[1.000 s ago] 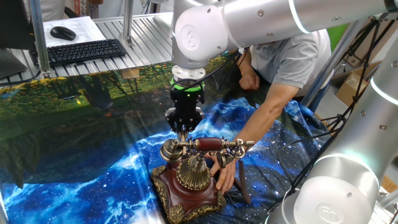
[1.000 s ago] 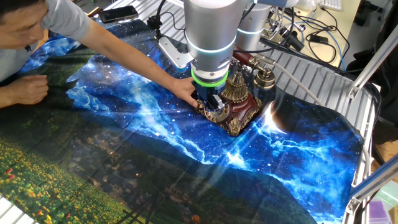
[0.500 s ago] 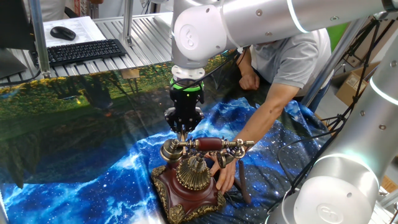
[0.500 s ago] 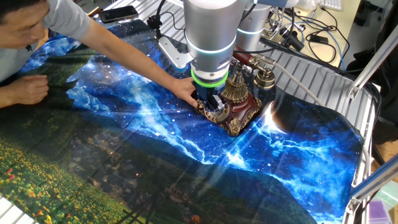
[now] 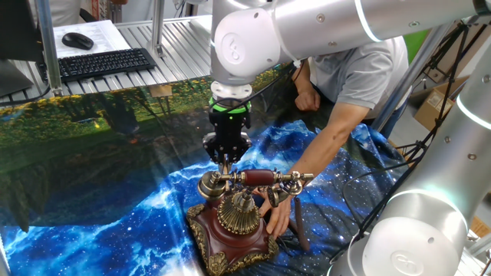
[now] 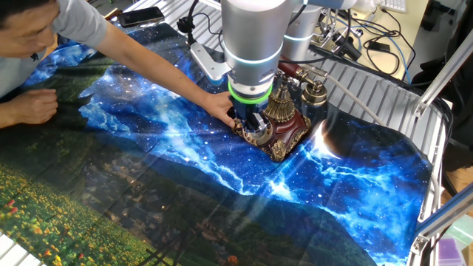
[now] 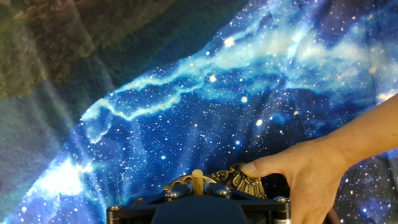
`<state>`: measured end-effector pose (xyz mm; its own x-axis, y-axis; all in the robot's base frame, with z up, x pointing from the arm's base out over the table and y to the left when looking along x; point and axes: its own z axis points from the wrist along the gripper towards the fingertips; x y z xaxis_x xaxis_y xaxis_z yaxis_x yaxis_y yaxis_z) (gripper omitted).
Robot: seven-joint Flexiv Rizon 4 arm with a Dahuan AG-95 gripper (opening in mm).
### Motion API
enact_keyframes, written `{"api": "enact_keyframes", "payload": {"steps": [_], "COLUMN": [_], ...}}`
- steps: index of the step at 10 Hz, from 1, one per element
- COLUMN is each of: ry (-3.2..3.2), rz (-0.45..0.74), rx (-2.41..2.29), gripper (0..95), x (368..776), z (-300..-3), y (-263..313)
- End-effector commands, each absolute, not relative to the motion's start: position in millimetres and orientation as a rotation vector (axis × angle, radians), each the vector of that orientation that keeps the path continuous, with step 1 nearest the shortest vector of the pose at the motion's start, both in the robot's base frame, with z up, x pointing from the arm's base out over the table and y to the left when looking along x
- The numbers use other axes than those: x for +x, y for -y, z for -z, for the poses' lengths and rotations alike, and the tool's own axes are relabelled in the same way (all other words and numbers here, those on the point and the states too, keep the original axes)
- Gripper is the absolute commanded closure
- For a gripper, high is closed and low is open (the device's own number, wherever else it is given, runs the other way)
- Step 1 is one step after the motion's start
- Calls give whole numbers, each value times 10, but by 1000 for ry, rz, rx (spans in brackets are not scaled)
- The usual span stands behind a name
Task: Dial a number on an old rotary phone
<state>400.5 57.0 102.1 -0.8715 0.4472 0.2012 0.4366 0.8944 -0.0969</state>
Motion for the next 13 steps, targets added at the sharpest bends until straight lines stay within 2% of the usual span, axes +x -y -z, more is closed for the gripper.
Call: {"api": "enact_keyframes", "payload": {"steps": [1,13], "ry": [2841,2848], "rz": [-71,-139], "rx": [-682,-722], "gripper": [950,950], "x": [4008,4007], "z": [-1015,-877], "y": [-572,-645]}}
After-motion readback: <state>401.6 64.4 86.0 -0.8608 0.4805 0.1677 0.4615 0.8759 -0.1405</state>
